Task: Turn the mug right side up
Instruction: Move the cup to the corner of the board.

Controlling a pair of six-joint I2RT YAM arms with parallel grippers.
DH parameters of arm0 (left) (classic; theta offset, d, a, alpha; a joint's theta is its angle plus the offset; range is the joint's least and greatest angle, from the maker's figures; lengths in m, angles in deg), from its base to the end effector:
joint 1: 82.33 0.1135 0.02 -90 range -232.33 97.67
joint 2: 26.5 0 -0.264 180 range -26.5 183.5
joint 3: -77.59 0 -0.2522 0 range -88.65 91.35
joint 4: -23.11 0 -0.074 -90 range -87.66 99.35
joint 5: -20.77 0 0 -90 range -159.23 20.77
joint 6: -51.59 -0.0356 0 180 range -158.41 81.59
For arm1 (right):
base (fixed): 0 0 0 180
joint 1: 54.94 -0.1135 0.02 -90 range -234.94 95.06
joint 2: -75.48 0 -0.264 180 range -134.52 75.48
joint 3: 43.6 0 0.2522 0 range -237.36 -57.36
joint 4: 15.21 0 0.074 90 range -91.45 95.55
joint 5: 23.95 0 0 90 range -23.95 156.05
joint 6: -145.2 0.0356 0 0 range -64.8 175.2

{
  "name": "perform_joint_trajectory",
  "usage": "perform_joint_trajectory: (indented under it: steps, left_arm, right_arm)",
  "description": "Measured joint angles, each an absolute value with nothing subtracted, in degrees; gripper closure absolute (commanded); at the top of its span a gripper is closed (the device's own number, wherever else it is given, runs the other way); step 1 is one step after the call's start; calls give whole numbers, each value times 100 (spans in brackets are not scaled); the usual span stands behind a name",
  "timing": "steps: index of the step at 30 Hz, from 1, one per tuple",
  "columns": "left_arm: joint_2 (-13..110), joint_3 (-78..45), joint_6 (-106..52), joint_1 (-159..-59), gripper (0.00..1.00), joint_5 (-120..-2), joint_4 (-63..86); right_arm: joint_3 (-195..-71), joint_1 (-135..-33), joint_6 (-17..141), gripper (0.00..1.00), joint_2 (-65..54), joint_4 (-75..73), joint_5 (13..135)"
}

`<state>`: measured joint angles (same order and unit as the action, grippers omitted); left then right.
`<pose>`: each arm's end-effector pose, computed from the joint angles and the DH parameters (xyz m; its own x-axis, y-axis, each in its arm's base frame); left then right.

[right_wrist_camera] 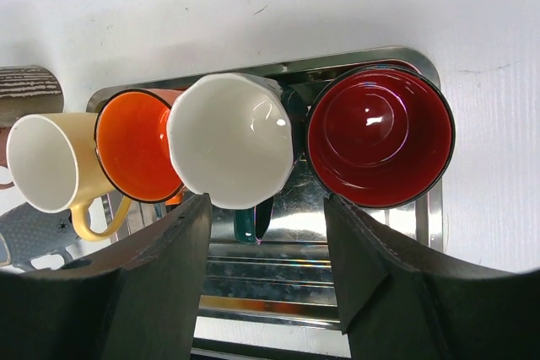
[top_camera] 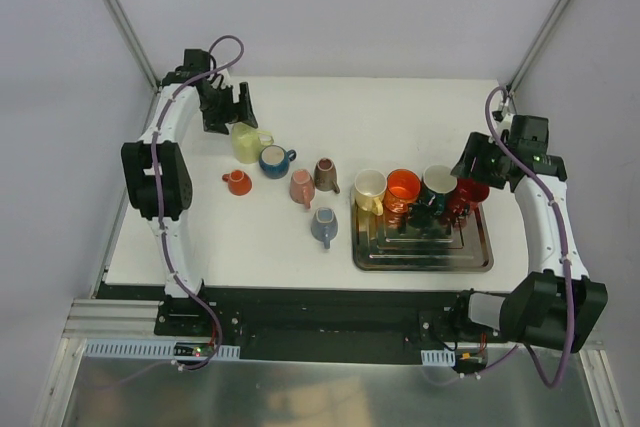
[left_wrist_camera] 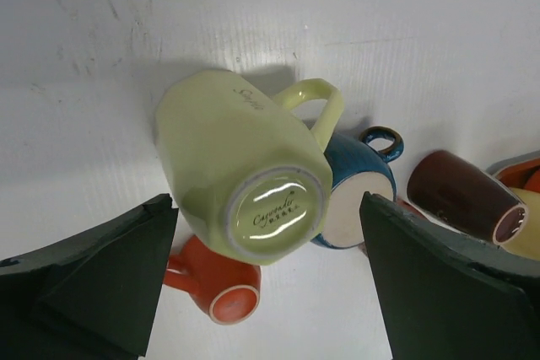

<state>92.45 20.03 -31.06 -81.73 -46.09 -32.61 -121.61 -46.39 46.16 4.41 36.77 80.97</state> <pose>0.4650 -0.0091 0.2755 -0.8135 -0.1262 -0.5677 0.1280 0.9134 -0.3864 0.2598 -0.0298 0.3170 -0.6853 -0.0505 -0.7265 -0.1457 0.9869 0.0689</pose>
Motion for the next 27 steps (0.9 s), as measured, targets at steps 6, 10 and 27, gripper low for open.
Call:
perform_joint_trajectory:
  steps: [6,10,27]
  left_arm:
    - [9621,2149,-3178,-8199,13,-4620,-3268]
    - [9615,2084,-3208,-8178,19,-4614,-3287]
    - [8480,491,-3702,-6634,30,-4579,-3193]
  right_arm:
    - [-12122,-4639,4614,38,461,3675,8092]
    - [-12122,-4639,4614,38,461,3671,8097]
    - [-12342,-5150,4597,38,-114,3487,8276]
